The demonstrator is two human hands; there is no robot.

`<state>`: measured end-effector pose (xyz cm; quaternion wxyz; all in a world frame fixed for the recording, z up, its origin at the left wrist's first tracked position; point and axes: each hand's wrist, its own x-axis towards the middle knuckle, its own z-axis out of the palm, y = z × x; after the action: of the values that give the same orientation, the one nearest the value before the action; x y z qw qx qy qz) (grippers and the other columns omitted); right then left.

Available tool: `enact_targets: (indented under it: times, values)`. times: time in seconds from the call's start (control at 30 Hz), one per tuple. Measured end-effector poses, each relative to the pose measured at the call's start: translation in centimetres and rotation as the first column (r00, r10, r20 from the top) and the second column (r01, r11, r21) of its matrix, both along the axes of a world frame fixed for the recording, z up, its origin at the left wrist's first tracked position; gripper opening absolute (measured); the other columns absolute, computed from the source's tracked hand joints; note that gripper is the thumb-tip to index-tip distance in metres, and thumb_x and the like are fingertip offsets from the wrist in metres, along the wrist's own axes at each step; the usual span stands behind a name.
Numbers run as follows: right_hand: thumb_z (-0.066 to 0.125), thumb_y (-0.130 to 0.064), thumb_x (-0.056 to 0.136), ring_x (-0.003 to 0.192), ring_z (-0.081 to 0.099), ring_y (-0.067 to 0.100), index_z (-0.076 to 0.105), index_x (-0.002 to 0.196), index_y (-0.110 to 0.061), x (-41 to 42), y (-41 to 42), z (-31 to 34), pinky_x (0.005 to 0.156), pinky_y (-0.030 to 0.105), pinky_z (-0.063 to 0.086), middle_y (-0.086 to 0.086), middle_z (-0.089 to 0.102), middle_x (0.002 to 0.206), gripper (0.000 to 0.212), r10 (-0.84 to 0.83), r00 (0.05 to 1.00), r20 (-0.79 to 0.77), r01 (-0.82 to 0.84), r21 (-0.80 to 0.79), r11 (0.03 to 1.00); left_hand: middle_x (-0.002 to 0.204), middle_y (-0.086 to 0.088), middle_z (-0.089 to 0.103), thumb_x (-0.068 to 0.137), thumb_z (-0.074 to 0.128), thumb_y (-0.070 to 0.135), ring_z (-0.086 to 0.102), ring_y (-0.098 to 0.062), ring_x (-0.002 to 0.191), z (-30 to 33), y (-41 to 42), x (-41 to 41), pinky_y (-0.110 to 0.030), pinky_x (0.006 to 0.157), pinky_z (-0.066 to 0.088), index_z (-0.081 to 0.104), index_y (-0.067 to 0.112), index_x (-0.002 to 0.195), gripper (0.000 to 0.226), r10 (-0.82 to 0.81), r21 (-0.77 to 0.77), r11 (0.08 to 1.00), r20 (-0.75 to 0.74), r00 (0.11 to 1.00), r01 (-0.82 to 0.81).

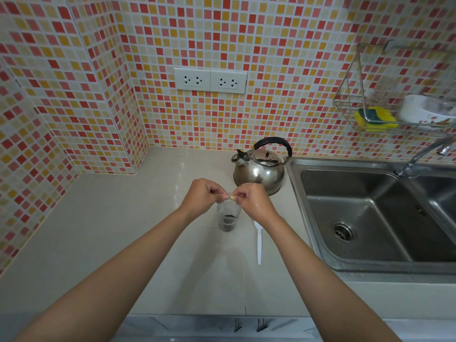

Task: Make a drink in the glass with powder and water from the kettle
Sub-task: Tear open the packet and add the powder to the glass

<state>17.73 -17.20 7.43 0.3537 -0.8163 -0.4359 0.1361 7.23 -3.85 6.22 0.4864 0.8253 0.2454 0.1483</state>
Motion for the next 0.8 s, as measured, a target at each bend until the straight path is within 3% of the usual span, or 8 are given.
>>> enact_targets:
  times: [0.13, 0.27, 0.37, 0.43, 0.57, 0.73, 0.8]
  values:
    - [0.062, -0.016, 0.086, 0.078, 0.064, 0.022, 0.074, 0.091, -0.014, 0.1, -0.1, 0.5, 0.069, 0.036, 0.053, 0.007, 0.071, 0.087, 0.013, 0.065, 0.996, 0.069, -0.058, -0.095, 0.994, 0.065, 0.007, 0.070, 0.076, 0.076, 0.007, 0.062, 0.000, 0.060, 0.7, 0.3, -0.3, -0.015, 0.064, 0.048, 0.078, 0.017, 0.073, 0.010, -0.065, 0.023, 0.998, -0.038, 0.997, 0.066]
    - [0.060, -0.008, 0.086, 0.071, 0.060, 0.022, 0.073, 0.085, -0.007, -0.4, 0.4, 0.7, 0.062, 0.032, 0.048, 0.012, 0.069, 0.079, 0.012, 0.019, 0.997, 0.073, -0.012, -0.093, 0.996, 0.074, 0.000, 0.073, 0.078, 0.077, 0.013, 0.066, -0.007, 0.069, 0.8, -0.1, -1.0, -0.021, 0.070, 0.053, 0.073, 0.021, 0.074, 0.009, -0.069, -0.070, 0.995, 0.006, 0.998, 0.070]
    - [0.061, -0.004, 0.086, 0.055, 0.059, 0.009, 0.070, 0.082, -0.003, -1.1, 0.8, 0.8, 0.052, 0.018, 0.045, 0.010, 0.067, 0.071, 0.010, -0.142, 0.976, -0.167, 0.151, 0.044, 0.988, 0.085, -0.004, 0.071, 0.075, 0.080, 0.016, 0.066, -0.012, 0.078, 0.2, -0.1, -2.6, -0.023, 0.076, 0.052, 0.069, 0.014, 0.091, 0.019, -0.015, -0.296, 0.955, -0.008, 1.000, 0.011]
    - [0.061, -0.001, 0.085, 0.037, 0.055, 0.001, 0.067, 0.077, -0.005, -2.2, 1.4, 0.6, 0.043, 0.011, 0.043, 0.008, 0.064, 0.064, 0.011, -0.193, 0.903, -0.384, 0.239, 0.075, 0.968, 0.083, -0.007, 0.069, 0.079, 0.076, 0.012, 0.069, -0.013, 0.075, -0.5, 0.3, -4.1, -0.024, 0.075, 0.048, 0.066, 0.011, 0.089, 0.014, 0.041, -0.426, 0.904, -0.031, 0.999, -0.051]
    - [0.059, 0.000, 0.081, 0.036, 0.059, 0.010, 0.060, 0.064, -0.012, -5.3, 3.3, -1.1, 0.033, 0.013, 0.033, 0.009, 0.066, 0.059, 0.021, -0.243, 0.729, -0.641, 0.294, -0.028, 0.956, 0.076, -0.009, 0.066, 0.083, 0.069, 0.008, 0.070, -0.010, 0.064, -2.0, 2.0, -7.2, -0.026, 0.076, 0.050, 0.065, 0.004, 0.091, 0.010, 0.201, -0.585, 0.787, -0.060, 0.978, -0.197]
    - [0.057, -0.002, 0.078, 0.039, 0.057, 0.014, 0.067, 0.063, -0.006, -8.8, 6.0, -4.8, 0.043, 0.019, 0.044, 0.012, 0.063, 0.057, 0.019, -0.334, 0.762, -0.555, 0.305, -0.147, 0.941, 0.060, -0.003, 0.065, 0.081, 0.072, 0.007, 0.058, -0.010, 0.052, -4.7, 4.4, -9.4, -0.016, 0.059, 0.053, 0.070, 0.005, 0.080, 0.003, 0.350, -0.560, 0.723, -0.208, 0.913, -0.404]
    - [0.055, 0.000, 0.078, 0.051, 0.064, 0.028, 0.070, 0.070, 0.003, -9.5, 7.0, -6.1, 0.054, 0.031, 0.053, 0.018, 0.067, 0.064, 0.018, -0.377, 0.763, -0.525, 0.338, -0.173, 0.925, 0.052, 0.002, 0.067, 0.081, 0.071, 0.001, 0.060, -0.005, 0.045, -5.6, 5.0, -9.3, -0.012, 0.050, 0.051, 0.071, 0.006, 0.076, 0.007, 0.368, -0.528, 0.723, -0.250, 0.895, -0.445]
